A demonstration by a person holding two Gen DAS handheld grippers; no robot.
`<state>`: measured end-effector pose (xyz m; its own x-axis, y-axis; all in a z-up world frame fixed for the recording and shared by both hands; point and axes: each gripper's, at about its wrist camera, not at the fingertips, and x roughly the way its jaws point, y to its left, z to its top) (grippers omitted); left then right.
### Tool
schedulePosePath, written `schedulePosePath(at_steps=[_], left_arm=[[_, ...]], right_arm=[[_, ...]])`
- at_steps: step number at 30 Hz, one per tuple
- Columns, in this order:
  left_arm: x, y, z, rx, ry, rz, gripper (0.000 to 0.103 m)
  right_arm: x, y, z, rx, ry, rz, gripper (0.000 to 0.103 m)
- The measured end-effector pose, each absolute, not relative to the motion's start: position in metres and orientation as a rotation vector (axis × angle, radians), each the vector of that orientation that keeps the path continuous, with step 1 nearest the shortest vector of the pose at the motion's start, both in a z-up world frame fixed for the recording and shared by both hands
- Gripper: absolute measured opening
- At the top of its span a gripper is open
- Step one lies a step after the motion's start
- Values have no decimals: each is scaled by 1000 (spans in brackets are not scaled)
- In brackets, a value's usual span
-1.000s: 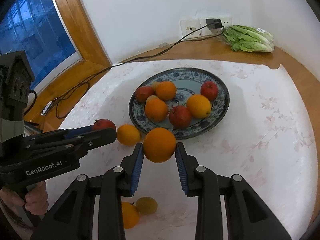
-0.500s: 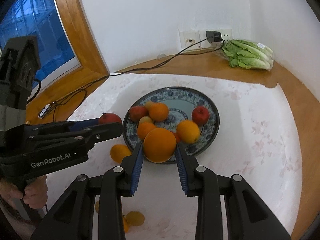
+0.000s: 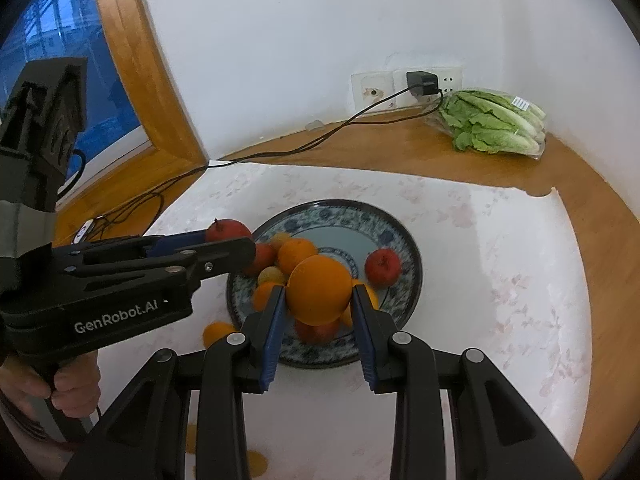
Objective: Organize fruits
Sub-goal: 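Carry the red apple and the orange over the plate with both tools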
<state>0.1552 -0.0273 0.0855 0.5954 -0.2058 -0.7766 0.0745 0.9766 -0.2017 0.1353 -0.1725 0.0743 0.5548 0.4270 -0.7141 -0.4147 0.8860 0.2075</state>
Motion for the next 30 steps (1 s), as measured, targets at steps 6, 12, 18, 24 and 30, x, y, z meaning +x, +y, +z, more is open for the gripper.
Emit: schedulePosePath(at_steps=[6, 12, 18, 24, 30], left_arm=[[174, -28, 80, -140, 929, -163, 33], [191, -31, 70, -154, 943, -171, 33], [207, -37, 60, -137, 955, -166, 33], [220, -37, 50, -148, 968, -158, 33], [227, -35, 39, -151, 989, -146, 33]], right_arm=[[151, -173, 69, 19, 856, 472, 33], [171, -174, 64, 19, 854, 450, 33], [190, -174, 54, 5, 866, 427, 33], [203, -175, 46, -5, 865, 413, 33], [213, -173, 39, -31, 863, 412, 33]])
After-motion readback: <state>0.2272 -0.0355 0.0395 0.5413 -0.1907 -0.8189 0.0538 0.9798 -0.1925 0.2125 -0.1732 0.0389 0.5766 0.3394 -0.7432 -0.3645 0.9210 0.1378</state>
